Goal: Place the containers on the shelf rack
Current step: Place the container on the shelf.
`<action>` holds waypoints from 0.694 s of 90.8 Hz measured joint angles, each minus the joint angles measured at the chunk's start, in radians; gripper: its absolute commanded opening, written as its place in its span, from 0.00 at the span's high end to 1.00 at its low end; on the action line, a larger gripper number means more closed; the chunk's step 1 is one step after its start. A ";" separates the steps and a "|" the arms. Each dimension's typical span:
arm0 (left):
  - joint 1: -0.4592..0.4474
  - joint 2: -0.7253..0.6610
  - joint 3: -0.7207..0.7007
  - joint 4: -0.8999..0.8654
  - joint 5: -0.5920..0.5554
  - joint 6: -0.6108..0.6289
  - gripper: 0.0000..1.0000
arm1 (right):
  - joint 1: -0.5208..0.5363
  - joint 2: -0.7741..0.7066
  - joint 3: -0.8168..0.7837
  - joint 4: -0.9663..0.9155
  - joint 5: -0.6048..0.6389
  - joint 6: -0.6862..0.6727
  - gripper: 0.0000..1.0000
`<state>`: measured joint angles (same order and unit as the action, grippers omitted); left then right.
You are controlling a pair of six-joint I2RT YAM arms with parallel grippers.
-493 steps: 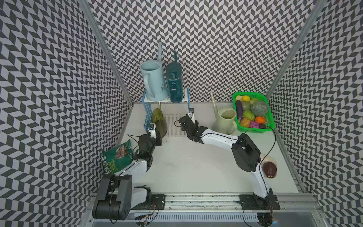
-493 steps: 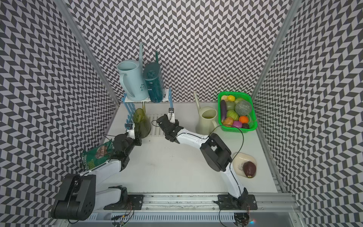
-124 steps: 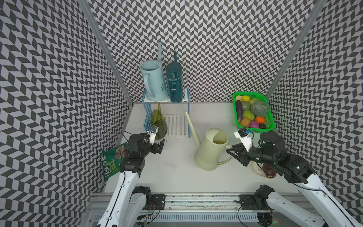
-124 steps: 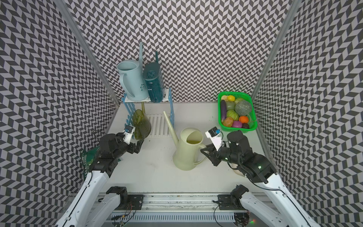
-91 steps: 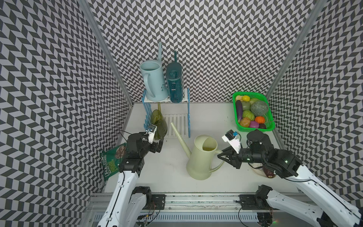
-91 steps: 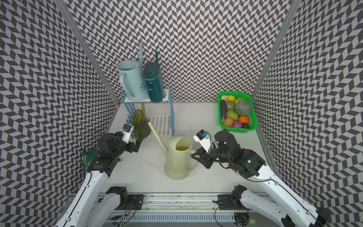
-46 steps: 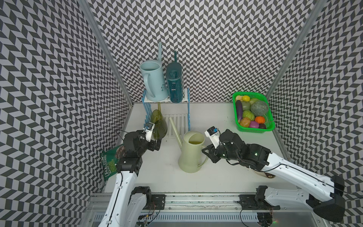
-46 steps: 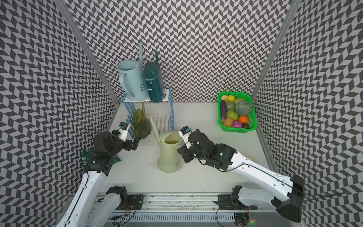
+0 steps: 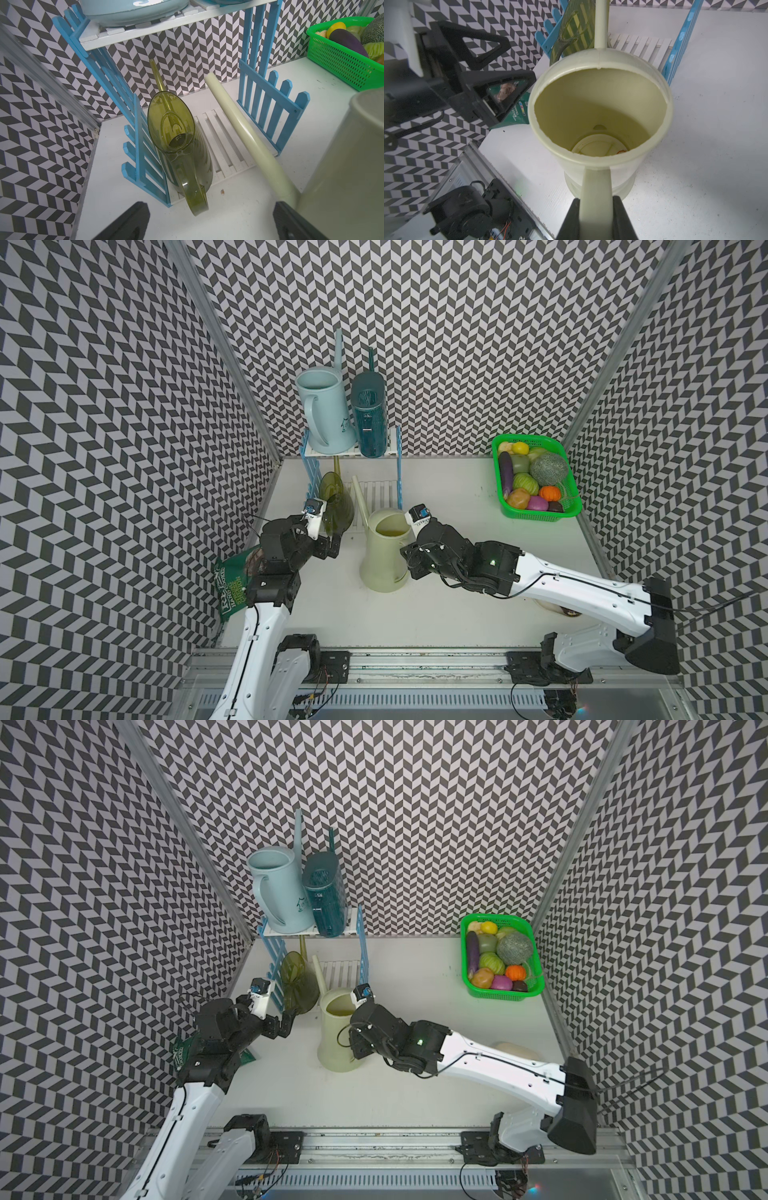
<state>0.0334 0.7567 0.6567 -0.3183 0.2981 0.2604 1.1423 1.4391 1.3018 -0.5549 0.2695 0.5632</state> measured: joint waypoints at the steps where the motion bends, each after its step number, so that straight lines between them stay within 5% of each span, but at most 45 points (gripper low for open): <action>1: 0.000 0.000 0.000 0.000 0.001 0.000 0.00 | 0.000 0.005 0.003 0.001 0.005 0.002 1.00; 63: 0.000 -0.005 0.000 0.001 0.011 -0.011 0.00 | 0.014 0.284 0.276 -0.008 0.193 0.040 1.00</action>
<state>0.0334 0.7513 0.6567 -0.3176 0.3092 0.2497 1.1561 1.7229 1.5780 -0.5625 0.4629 0.6037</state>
